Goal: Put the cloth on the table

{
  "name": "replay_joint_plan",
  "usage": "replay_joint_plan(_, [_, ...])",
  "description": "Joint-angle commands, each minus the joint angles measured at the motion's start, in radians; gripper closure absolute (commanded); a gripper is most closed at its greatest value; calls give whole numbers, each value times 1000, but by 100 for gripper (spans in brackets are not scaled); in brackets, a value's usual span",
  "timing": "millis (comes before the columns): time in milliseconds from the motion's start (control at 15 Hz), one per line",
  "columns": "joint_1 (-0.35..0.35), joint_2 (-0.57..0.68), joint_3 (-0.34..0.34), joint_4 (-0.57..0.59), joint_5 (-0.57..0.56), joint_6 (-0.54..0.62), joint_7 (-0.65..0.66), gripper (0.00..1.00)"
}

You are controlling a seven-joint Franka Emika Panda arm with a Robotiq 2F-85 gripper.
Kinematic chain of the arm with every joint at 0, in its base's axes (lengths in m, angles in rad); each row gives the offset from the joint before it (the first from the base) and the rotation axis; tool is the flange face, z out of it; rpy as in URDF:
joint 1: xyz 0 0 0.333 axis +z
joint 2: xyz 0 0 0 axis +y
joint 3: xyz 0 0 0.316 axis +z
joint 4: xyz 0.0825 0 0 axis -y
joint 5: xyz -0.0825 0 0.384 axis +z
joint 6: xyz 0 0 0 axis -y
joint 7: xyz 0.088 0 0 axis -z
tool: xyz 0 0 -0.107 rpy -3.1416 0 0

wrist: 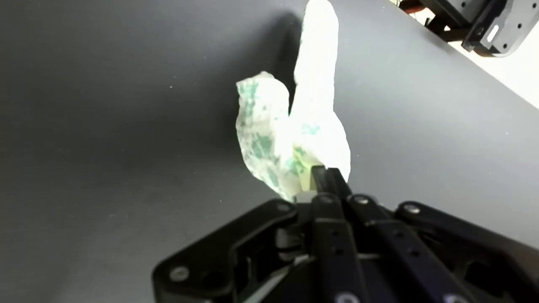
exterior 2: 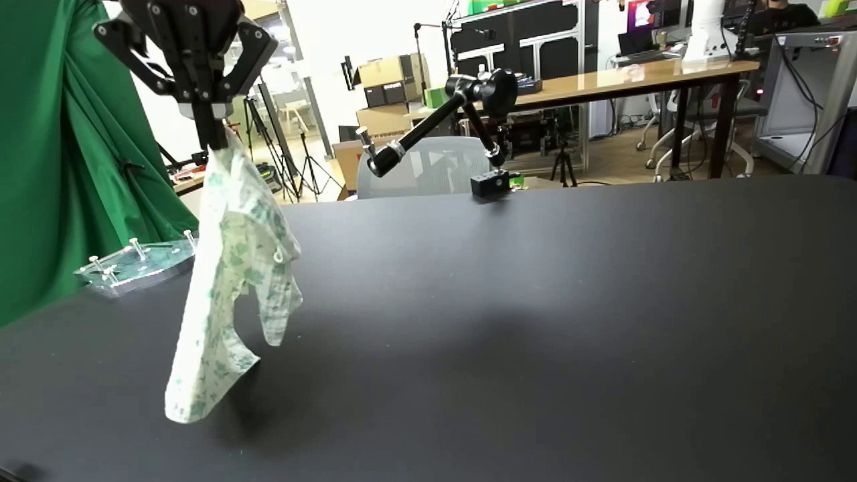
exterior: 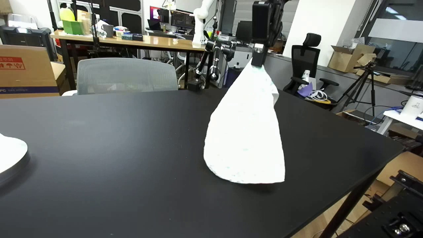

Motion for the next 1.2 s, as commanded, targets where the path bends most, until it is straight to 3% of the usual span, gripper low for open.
replay_joint_plan(0, [11,1,-42,-53,70,69,105,100])
replay_joint_plan(667, [22,105,-69,-113,253,348,139,100])
replay_joint_plan(733, [23,110,-67,-114,259,349,145,74])
replay_joint_plan(800, [24,112,-65,-115,260,348,150,73])
replay_joint_plan(1000, [14,89,-50,-125,189,326,241,53])
replay_joint_plan(1133, [4,59,-35,-138,76,325,347,40])
